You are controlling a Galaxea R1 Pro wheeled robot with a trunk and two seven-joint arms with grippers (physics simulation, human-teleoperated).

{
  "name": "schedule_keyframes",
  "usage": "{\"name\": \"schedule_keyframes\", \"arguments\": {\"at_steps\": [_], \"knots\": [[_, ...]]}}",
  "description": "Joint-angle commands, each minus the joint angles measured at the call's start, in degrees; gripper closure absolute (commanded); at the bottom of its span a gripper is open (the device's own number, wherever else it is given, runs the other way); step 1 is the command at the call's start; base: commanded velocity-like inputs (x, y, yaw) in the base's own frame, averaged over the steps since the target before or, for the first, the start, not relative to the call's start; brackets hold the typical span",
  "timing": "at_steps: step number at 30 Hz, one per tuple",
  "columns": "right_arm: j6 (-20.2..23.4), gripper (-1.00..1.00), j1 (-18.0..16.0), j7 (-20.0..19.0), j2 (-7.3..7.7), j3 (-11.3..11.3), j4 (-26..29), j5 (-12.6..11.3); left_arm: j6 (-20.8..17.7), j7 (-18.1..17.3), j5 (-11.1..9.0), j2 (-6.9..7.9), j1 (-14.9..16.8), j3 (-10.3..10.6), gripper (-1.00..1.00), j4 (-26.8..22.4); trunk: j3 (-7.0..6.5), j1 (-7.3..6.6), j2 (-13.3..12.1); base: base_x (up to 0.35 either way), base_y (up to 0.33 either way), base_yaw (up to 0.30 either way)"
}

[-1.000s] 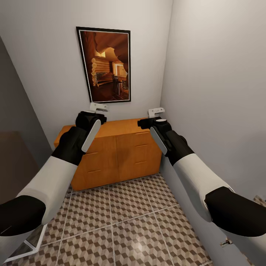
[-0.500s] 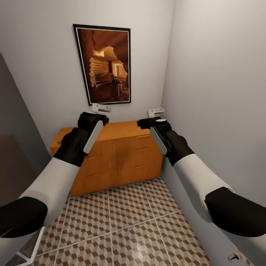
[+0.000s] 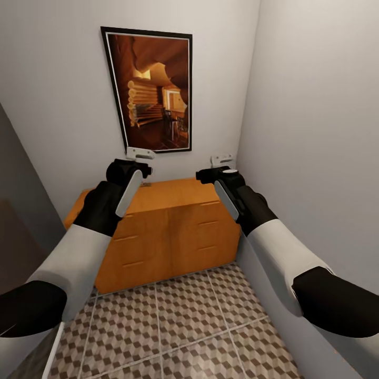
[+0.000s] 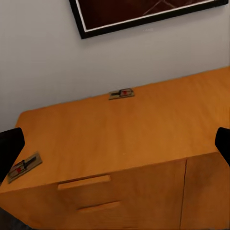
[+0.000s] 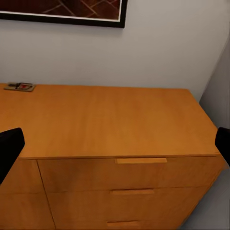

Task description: Take the four mousetraps from the cabinet in the bathroom and place them on the bathroom floor. Make sure all four end up on the same floor surface, and ensure that at least two of them are either under or directly next to the same bathroom sink.

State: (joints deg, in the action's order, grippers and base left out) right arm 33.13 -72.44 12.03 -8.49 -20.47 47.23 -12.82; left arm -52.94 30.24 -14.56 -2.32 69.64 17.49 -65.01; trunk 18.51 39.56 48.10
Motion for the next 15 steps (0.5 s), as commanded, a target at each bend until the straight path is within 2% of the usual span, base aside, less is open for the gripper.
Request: {"name": "schedule_keyframes", "arguments": {"at_steps": [1,6,15], "knots": [[0.18,-1.00,-0.07,0.54,0.03,-0.19,0.05,-0.59,-0.12,0.56,-0.63,0.04,0.06,-0.15,-1.00,-0.03,0.08,0.05,0.06,0.332,0.071,0.000],[0.18,-1.00,-0.07,0.59,0.05,-0.19,0.10,-0.54,-0.08,0.53,-0.65,0.11,0.03,-1.05,-1.00,0.06,0.08,0.05,0.06,0.159,0.027,0.000],[0.08,-1.00,-0.07,0.54,0.12,-0.19,0.12,-0.54,-0.08,0.61,-0.68,0.07,-0.09,-1.15,-1.00,0.06,0.08,0.05,0.06,0.020,0.003,0.000]]}}
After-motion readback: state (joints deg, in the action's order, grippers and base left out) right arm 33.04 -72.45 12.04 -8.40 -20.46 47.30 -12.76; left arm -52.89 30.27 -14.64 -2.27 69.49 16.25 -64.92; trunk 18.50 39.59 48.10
